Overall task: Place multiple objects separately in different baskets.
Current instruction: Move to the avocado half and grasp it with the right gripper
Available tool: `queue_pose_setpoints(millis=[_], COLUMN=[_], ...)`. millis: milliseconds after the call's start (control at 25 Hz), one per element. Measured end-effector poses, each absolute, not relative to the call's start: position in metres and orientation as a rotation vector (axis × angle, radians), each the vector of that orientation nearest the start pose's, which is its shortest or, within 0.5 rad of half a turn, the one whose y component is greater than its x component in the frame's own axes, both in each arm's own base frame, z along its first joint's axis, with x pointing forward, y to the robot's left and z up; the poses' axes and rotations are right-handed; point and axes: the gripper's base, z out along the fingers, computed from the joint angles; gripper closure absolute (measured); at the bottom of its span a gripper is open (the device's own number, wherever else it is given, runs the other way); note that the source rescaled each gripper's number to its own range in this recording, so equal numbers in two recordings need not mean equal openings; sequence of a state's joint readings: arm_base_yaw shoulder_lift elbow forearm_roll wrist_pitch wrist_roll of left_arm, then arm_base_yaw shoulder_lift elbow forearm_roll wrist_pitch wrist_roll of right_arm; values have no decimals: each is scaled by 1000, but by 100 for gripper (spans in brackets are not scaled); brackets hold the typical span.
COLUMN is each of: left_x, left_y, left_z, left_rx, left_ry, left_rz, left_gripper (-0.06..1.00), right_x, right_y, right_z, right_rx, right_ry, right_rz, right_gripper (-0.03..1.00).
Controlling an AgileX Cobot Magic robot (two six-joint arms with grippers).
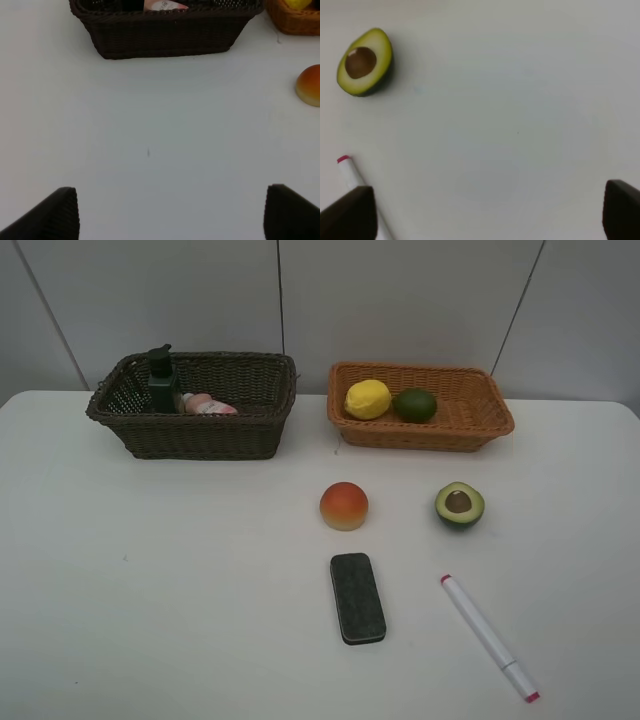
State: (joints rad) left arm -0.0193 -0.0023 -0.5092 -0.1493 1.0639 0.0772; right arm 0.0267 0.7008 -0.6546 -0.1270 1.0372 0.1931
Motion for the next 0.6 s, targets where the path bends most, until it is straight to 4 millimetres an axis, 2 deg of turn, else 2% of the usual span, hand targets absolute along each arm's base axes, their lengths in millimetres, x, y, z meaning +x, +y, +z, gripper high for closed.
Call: queue_pose_setpoints(millis=[160, 280, 440, 600], left_x=[-7, -7, -7, -7], left_y=[-12, -12, -12, -12], left_z=[280, 280, 280, 280], left_rx=[106, 106, 106, 106], left_ry=[2027, 2027, 2027, 2027], left_rz=[-142, -141, -141, -139], left_gripper=[3, 3, 3, 3], right_x=[172, 212, 254, 285], right_y=[-2, 6, 30, 61], right_z=[292, 291, 275, 244], right_rx=[278, 339, 293, 225], right_ry=[2701, 2772, 2866, 2949], right_rz=[-34, 74, 171, 184], right_gripper=[-2, -2, -2, -2])
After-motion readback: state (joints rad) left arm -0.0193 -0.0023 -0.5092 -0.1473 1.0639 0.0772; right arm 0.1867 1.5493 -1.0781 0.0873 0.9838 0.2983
